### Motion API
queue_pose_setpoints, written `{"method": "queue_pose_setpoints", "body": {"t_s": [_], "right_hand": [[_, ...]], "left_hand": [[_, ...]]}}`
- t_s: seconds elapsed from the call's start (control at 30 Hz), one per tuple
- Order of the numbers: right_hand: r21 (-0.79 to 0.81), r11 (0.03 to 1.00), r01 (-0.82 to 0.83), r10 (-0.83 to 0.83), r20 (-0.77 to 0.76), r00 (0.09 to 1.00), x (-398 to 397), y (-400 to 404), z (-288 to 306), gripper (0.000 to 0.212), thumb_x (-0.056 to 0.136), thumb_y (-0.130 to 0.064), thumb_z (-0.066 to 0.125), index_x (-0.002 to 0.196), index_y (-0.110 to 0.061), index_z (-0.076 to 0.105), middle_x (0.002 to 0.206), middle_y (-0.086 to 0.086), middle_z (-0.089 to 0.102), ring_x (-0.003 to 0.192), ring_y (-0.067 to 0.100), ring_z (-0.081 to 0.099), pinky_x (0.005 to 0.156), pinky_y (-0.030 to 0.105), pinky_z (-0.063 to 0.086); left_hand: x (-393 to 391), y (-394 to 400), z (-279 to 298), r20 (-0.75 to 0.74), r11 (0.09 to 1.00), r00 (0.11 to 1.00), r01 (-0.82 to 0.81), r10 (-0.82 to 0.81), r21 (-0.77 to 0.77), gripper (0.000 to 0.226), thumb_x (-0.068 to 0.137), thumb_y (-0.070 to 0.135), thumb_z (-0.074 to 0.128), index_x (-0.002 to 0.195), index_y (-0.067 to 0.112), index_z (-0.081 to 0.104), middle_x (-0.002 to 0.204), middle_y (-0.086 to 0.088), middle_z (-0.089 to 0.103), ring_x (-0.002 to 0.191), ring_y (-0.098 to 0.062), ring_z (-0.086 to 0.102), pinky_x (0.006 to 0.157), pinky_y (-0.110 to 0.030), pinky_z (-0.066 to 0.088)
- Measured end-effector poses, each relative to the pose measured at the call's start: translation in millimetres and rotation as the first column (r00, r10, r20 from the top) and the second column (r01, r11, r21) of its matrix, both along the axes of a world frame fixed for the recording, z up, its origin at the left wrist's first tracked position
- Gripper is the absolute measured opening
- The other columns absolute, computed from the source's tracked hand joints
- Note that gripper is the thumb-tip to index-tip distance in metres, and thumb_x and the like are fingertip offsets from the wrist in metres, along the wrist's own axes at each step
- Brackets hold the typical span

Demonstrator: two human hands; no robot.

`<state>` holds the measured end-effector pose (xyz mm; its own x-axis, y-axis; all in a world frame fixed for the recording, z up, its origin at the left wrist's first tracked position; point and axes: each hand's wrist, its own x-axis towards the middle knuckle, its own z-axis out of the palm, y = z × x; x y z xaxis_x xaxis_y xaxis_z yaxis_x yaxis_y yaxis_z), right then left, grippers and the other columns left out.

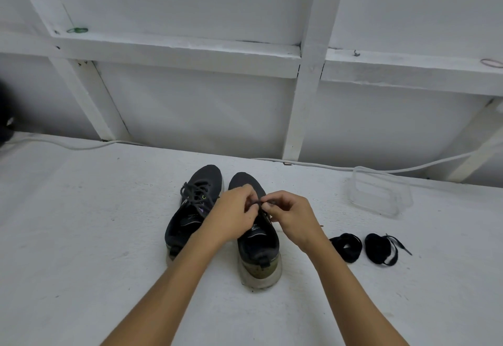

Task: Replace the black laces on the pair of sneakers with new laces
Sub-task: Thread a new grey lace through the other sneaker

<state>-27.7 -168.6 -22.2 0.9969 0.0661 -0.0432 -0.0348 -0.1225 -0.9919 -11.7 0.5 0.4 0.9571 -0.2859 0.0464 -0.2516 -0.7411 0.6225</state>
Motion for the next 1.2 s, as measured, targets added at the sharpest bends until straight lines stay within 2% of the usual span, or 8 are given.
{"method": "queue_pose_setpoints", "body": {"t_s": [0.07,0.27,0.4,0.47,0.6,0.83,1.03,1.2], "right_hand": [[-0.013,1.0,-0.003,0.003,0.011,1.0,-1.0,0.3,-0.5,0.022,0.092,-0.003,0.07,0.092,-0.024,0.078,0.09,-0.005,0.077,0.088,0.011,0.071,0.08,0.026,0.058],[-0.077,0.997,0.011,-0.007,0.055,0.998,-2.6,-0.5,3.3,0.02,0.088,0.003,0.072,0.087,-0.015,0.08,0.084,-0.006,0.077,0.084,0.005,0.071,0.077,0.014,0.053],[-0.083,0.996,0.011,-0.007,0.046,0.999,-3.9,-0.9,-1.1,0.023,0.088,0.0,0.074,0.086,-0.022,0.08,0.087,-0.007,0.078,0.087,0.007,0.073,0.081,0.019,0.056],[-0.073,0.997,0.008,-0.004,0.048,0.999,-4.6,-0.2,-2.8,0.026,0.087,-0.001,0.075,0.085,-0.027,0.08,0.089,-0.007,0.078,0.09,0.009,0.073,0.086,0.023,0.057],[-0.089,0.996,0.019,-0.013,0.073,0.997,-4.2,0.7,-1.2,0.029,0.088,-0.001,0.075,0.084,-0.03,0.08,0.089,-0.009,0.078,0.089,0.01,0.073,0.085,0.023,0.057],[-0.11,0.992,0.056,-0.048,0.076,0.996,-2.9,-4.5,-3.8,0.022,0.091,-0.006,0.072,0.089,-0.027,0.079,0.089,-0.014,0.077,0.09,0.002,0.069,0.078,0.014,0.05],[-0.095,0.994,0.054,-0.05,0.047,0.998,-1.1,-4.7,-7.8,0.022,0.091,-0.007,0.072,0.09,-0.028,0.078,0.09,-0.012,0.076,0.089,0.004,0.069,0.085,0.026,0.054],[-0.089,0.996,0.028,-0.022,0.063,0.998,-2.0,-2.3,-3.0,0.022,0.091,-0.007,0.072,0.091,-0.028,0.078,0.092,-0.011,0.076,0.091,0.004,0.069,0.082,0.019,0.053]], "left_hand": [[-3.0,-6.6,-4.2,0.073,0.997,0.997,-0.016,0.011,0.071,0.009,0.093,0.019,0.055,0.093,0.02,0.046,0.082,0.008,0.054,0.076,-0.017,0.051,0.066,-0.032,0.041],[-5.5,-10.1,-12.4,0.1,0.995,0.991,-0.079,0.084,-0.06,0.012,0.093,0.009,0.049,0.094,0.018,0.041,0.087,0.002,0.061,0.08,-0.023,0.054,0.071,-0.042,0.045],[-2.1,-4.2,-6.8,-0.14,0.962,0.989,-0.085,0.05,-0.259,0.023,0.091,0.003,0.054,0.094,0.024,0.058,0.096,0.008,0.066,0.094,-0.013,0.062,0.081,-0.023,0.051],[0.2,-2.5,0.3,-0.226,0.958,0.974,-0.085,0.021,-0.275,0.027,0.09,0.001,0.053,0.099,0.023,0.067,0.098,0.009,0.07,0.091,-0.003,0.064,0.076,-0.013,0.047],[5.2,-0.8,8.9,0.051,0.992,0.999,-0.009,0.016,-0.126,0.023,0.09,0.001,0.053,0.091,0.016,0.07,0.09,0.008,0.065,0.079,-0.002,0.057,0.072,-0.016,0.04],[12.2,16.2,5.2,-0.212,0.985,0.976,0.013,-0.051,-0.175,0.023,0.093,0.018,0.062,0.112,0.028,0.069,0.105,0.013,0.071,0.102,0.002,0.065,0.093,-0.021,0.05],[6.7,17.0,0.5,-0.225,0.976,0.974,-0.037,-0.012,-0.214,0.017,0.083,0.027,0.078,0.096,0.035,0.072,0.089,0.014,0.073,0.086,0.004,0.067,0.082,-0.018,0.051],[-0.7,4.5,2.5,-0.074,0.995,0.997,0.004,-0.011,-0.095,0.011,0.093,0.018,0.064,0.092,0.023,0.054,0.074,0.008,0.06,0.063,-0.007,0.053,0.058,-0.013,0.038]]}}
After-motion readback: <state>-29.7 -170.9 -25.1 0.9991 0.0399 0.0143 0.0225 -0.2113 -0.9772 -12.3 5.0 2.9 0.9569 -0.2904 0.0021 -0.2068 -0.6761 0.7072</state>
